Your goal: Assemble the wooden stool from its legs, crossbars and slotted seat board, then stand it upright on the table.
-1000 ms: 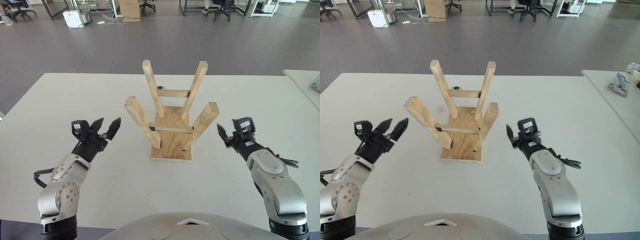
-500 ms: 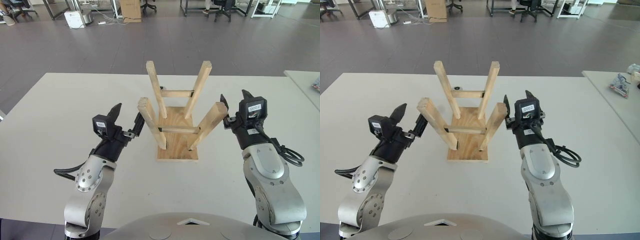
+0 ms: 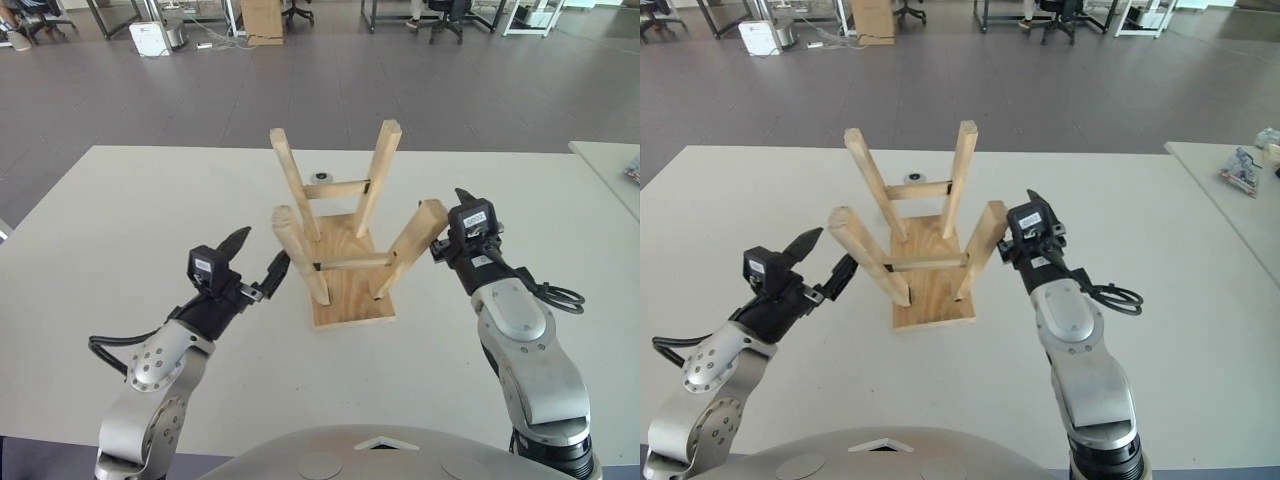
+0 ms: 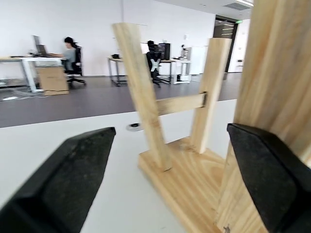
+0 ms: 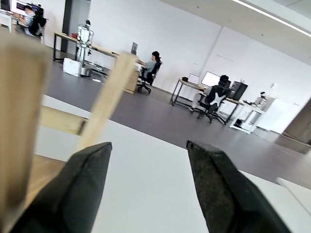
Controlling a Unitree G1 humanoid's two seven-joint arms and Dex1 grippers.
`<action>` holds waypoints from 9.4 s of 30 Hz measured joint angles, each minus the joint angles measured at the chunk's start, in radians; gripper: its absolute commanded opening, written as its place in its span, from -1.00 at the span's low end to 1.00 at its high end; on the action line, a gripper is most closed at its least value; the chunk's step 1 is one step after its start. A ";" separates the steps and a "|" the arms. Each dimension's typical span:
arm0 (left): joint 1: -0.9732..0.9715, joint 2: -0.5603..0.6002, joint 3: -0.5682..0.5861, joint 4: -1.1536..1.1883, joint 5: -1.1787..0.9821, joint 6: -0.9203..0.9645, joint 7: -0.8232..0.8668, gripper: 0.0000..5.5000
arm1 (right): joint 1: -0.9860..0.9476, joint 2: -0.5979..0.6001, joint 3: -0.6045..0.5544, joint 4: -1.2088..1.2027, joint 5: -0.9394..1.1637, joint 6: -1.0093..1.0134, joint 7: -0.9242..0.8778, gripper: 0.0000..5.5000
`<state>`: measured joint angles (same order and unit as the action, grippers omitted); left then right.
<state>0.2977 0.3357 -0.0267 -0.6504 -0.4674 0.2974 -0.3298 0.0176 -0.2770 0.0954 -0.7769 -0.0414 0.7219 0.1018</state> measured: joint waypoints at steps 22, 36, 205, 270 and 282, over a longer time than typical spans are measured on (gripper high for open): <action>-0.801 0.063 0.237 -0.154 -0.797 0.261 0.448 0.55 | -0.702 0.175 -0.417 -0.042 0.593 0.126 -0.105 0.05; -0.196 0.263 -0.084 0.027 -0.695 0.589 0.339 0.55 | -0.288 0.173 -0.196 -0.103 0.585 0.250 -0.157 0.05; -0.265 0.298 -0.025 0.937 0.310 -0.459 -0.614 -0.88 | -0.009 -0.279 -0.013 0.631 0.208 -0.140 0.610 -1.00; -0.181 0.391 0.131 0.616 0.032 -0.024 -0.757 -0.99 | 0.166 -0.578 -0.068 0.439 0.469 -0.068 0.876 -1.00; -0.378 0.345 -0.097 0.988 0.246 -0.347 -0.862 -0.99 | 0.176 -0.479 0.038 0.425 0.412 -0.095 0.780 -1.00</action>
<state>-0.0806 0.6806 -0.1235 0.3375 -0.2216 -0.0501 -1.1917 0.1932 -0.7561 0.1330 -0.3520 0.3707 0.6274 0.8815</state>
